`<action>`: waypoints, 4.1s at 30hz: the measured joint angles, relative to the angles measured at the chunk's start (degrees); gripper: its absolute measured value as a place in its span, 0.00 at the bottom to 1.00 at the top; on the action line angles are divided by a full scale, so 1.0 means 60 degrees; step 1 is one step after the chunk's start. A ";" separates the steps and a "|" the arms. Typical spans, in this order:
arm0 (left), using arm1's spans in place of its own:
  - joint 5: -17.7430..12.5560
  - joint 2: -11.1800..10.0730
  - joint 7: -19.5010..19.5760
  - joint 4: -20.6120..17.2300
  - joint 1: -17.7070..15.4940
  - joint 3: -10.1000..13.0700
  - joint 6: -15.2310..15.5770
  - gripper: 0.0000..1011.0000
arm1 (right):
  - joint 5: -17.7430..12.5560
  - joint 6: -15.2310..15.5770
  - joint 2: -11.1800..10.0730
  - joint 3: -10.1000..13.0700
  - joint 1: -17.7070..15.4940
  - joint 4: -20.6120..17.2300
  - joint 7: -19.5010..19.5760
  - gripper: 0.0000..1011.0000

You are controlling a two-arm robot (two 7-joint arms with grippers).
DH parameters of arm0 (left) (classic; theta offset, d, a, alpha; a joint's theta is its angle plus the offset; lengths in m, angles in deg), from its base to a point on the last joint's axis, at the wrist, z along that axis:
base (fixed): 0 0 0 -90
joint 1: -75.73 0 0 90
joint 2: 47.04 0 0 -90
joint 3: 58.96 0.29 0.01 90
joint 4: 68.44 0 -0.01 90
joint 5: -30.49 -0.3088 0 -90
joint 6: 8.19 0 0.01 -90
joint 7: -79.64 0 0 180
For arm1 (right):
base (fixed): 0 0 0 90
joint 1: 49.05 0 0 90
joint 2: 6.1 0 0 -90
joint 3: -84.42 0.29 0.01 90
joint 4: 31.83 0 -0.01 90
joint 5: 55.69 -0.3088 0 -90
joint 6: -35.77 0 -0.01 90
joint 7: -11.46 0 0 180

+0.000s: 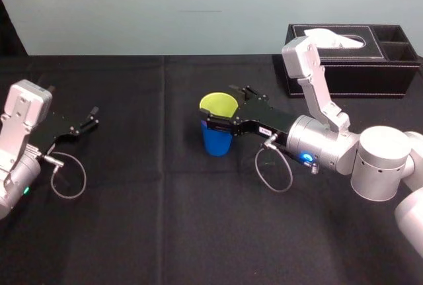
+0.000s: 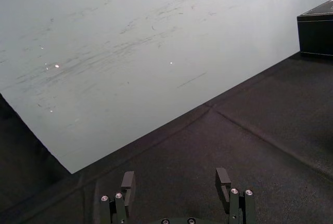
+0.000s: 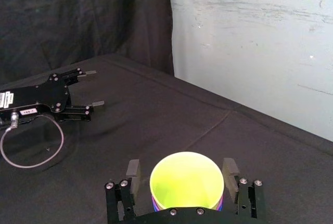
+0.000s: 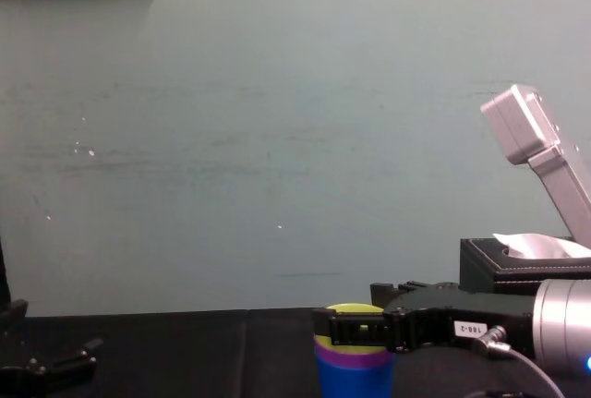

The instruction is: Stack the three plastic cups sequentially using one hand.

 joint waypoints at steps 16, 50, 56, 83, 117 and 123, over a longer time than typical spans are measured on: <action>0.0000 0.0000 0.0000 0.0000 0.0000 0.0000 0.0000 1.00 | 0.0328 -0.0533 -0.0011 0.0529 -0.0477 -0.0462 0.0848 0.99; 0.0000 0.0000 0.0000 0.0000 0.0000 0.0000 0.0000 1.00 | 0.2445 -0.1329 0.0593 0.1847 -0.2213 -0.0604 0.3876 0.99; 0.0000 0.0000 0.0000 0.0000 0.0000 0.0000 0.0000 1.00 | 0.2450 -0.1316 0.0586 0.1854 -0.2217 -0.0606 0.3863 0.99; 0.0000 0.0000 0.0000 0.0000 0.0000 0.0000 0.0000 1.00 | 0.2443 -0.1347 0.0595 0.1805 -0.2215 -0.0613 0.3863 0.99; 0.0000 0.0000 0.0000 0.0000 0.0000 0.0000 0.0000 1.00 | 0.2443 -0.1346 0.0595 0.1804 -0.2215 -0.0612 0.3863 0.99; 0.0000 0.0000 0.0000 0.0000 0.0000 0.0000 0.0000 1.00 | 0.2443 -0.1346 0.0595 0.1804 -0.2215 -0.0612 0.3863 0.99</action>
